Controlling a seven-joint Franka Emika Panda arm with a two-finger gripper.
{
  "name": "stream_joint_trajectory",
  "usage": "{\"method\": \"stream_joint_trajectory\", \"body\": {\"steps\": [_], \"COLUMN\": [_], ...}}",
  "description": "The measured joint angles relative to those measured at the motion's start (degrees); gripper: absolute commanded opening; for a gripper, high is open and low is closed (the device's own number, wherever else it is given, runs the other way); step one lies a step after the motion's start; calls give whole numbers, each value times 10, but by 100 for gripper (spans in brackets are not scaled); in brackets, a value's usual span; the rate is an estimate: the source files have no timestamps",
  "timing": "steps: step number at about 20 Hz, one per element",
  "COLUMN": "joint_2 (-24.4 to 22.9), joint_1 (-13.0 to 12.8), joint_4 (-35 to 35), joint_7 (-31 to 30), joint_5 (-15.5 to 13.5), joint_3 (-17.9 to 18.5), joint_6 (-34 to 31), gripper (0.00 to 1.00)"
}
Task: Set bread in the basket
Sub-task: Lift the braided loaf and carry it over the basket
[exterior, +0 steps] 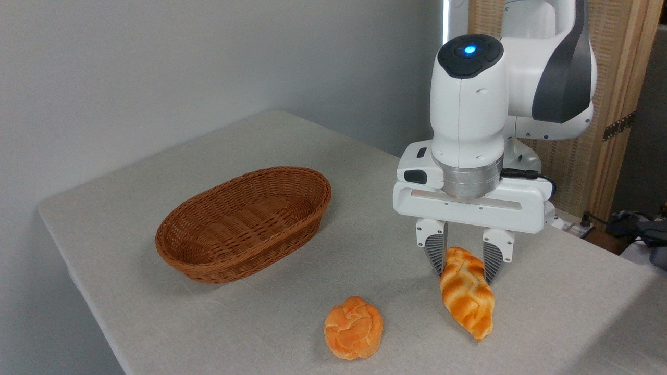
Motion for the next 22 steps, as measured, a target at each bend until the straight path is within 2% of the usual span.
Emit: {"method": "stream_joint_trajectory", "body": {"steps": [8, 11, 13, 18, 22], "joint_2": [0, -1, -2, 6, 40], "joint_1": [0, -1, -2, -3, -4], "joint_4": [2, 28, 68, 199, 308], "joint_7": [5, 5, 5, -4, -16], "joint_5": [0, -9, -24, -59, -87], "joint_3": [-3, -34, -61, -100, -178], "joint_6": [0, -1, -23, -119, -141], "gripper": [42, 41, 39, 39, 39]}}
